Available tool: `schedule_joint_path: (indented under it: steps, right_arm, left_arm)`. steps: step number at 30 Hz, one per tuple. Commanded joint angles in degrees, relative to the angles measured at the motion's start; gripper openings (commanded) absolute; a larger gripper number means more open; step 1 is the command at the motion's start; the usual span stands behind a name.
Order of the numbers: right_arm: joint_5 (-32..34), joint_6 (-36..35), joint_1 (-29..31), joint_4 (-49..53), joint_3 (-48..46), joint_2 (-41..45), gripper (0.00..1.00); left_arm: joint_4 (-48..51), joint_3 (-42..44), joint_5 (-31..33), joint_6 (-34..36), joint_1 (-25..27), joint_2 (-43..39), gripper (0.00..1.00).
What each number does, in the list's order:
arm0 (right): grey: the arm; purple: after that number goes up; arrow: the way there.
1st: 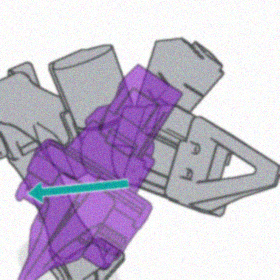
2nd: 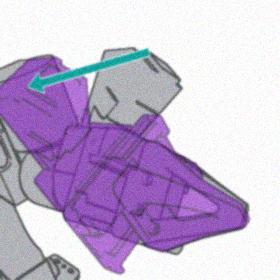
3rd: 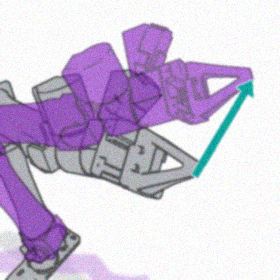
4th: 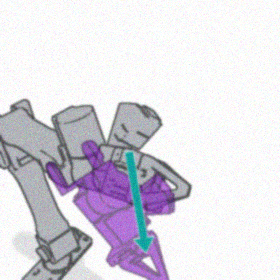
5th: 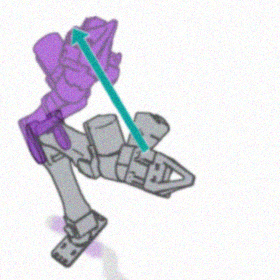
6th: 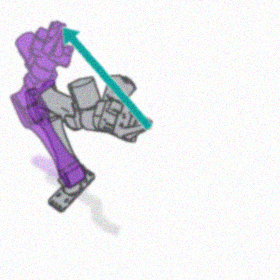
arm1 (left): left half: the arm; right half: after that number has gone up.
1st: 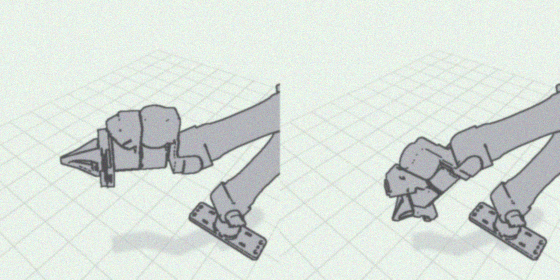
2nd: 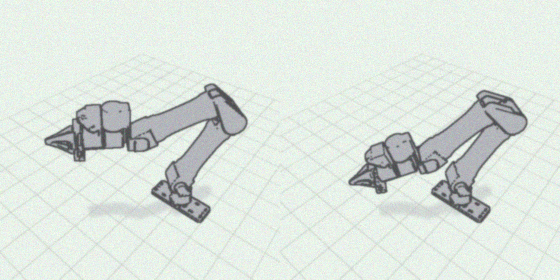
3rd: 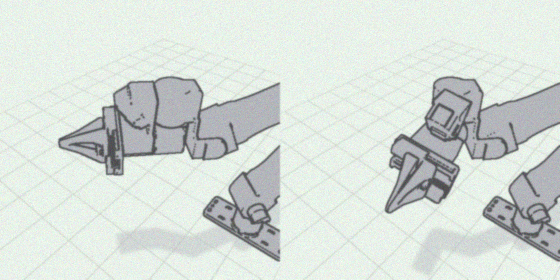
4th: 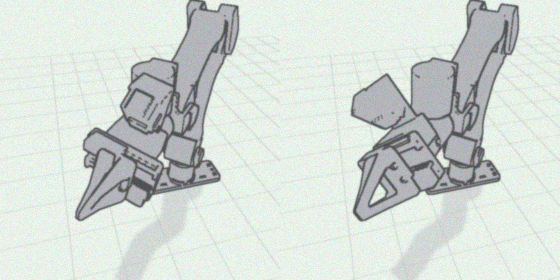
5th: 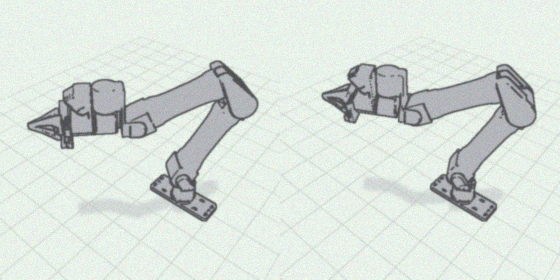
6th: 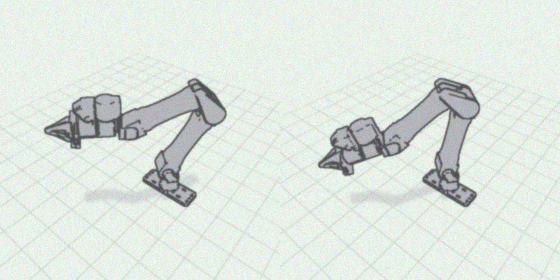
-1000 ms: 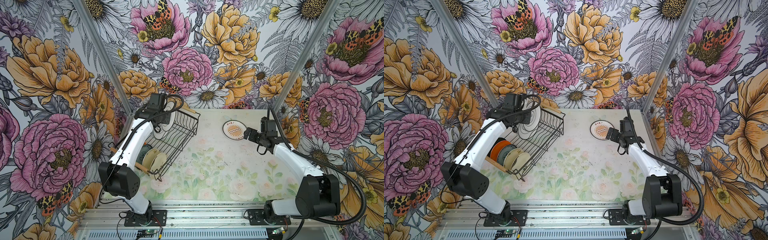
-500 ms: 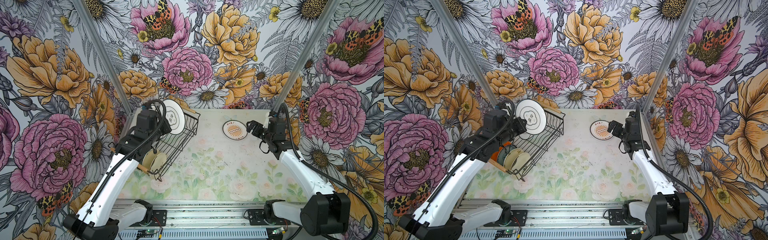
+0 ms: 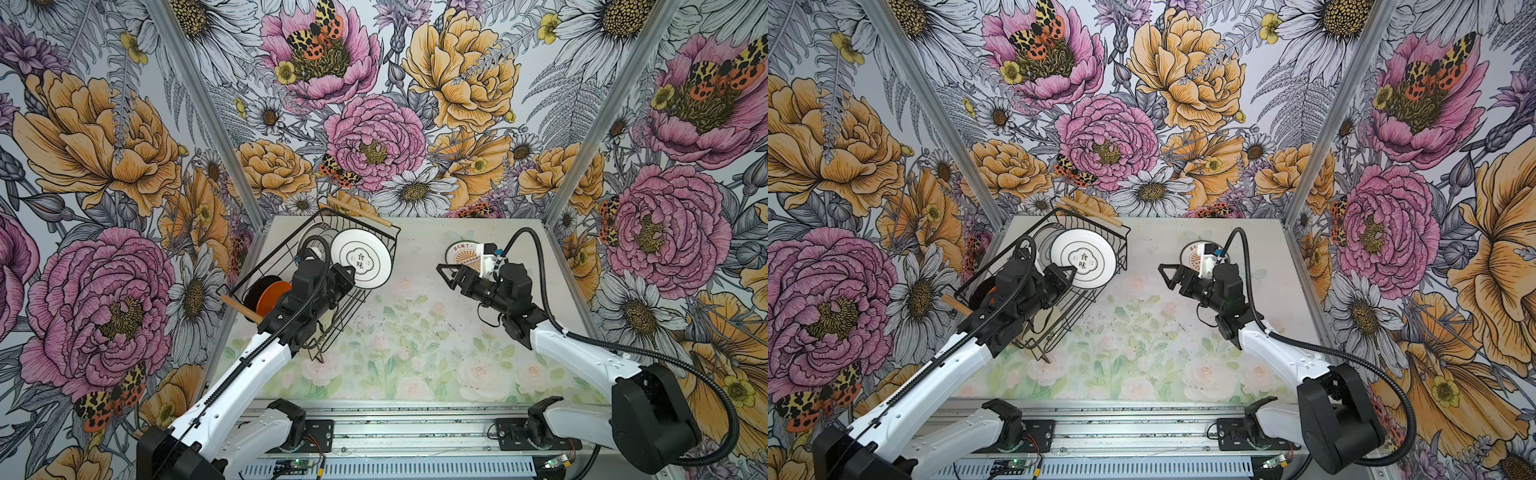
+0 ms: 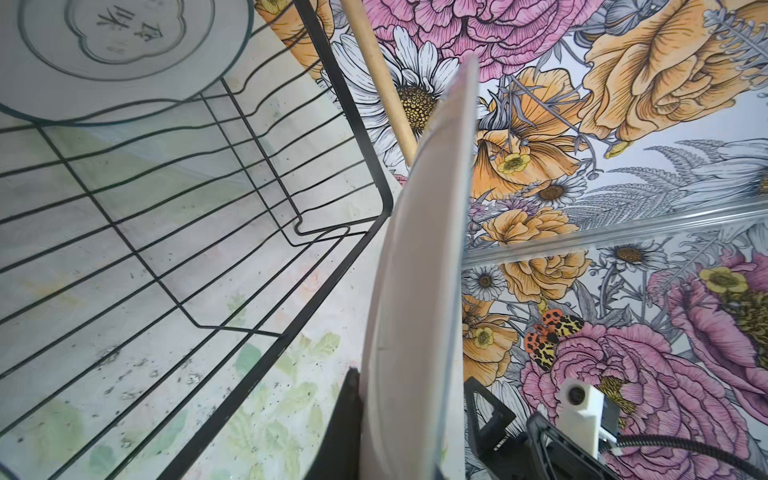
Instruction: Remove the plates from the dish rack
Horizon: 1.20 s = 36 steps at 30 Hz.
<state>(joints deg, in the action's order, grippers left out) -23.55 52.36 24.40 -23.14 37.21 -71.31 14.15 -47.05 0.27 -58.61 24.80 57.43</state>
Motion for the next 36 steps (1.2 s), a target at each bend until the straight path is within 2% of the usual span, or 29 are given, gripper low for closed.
schedule_joint_path:
  steps: [1, 4, 8, 12, 19, 23, 27, 36]
  right_arm:
    - [4.15, 4.23, 5.73, -13.19, -1.82, -1.31, 0.99]
    - [7.18, 4.55, 9.98, -14.13, -1.29, -3.00, 1.00]
    - [7.20, 5.55, 12.47, -14.98, -0.09, -5.01, 1.00]
    - [7.03, 5.82, 14.04, -15.15, 1.79, -6.73, 0.98]
    - [5.31, 8.00, 14.75, -19.68, 4.89, -11.97, 0.89]
    - [4.31, 8.93, 15.04, -21.52, 7.32, -15.34, 0.79]
    - [3.47, 10.02, 15.15, -24.59, 8.78, -17.97, 0.62]
    - [1.17, 11.97, 15.50, -30.01, 10.15, -22.00, 0.44]
  left_arm:
    - [-10.25, 1.89, -5.07, -4.18, -0.10, -1.40, 0.00]
    - [-11.98, 3.57, -6.98, -5.16, -0.80, -2.07, 0.00]
    - [-14.25, 6.55, -7.48, -6.74, -0.81, -4.00, 0.00]
    - [-16.98, 9.48, -7.99, -8.61, -0.80, -5.11, 0.00]
    - [-18.88, 10.65, -9.26, -9.85, -0.33, -4.83, 0.00]
    - [-19.50, 11.01, -9.44, -9.95, 0.20, -4.69, 0.00]
    - [-19.52, 11.10, -9.67, -10.32, 0.39, -4.25, 0.01]
    - [-22.35, 11.21, -11.31, -11.19, 1.39, -1.43, 0.01]
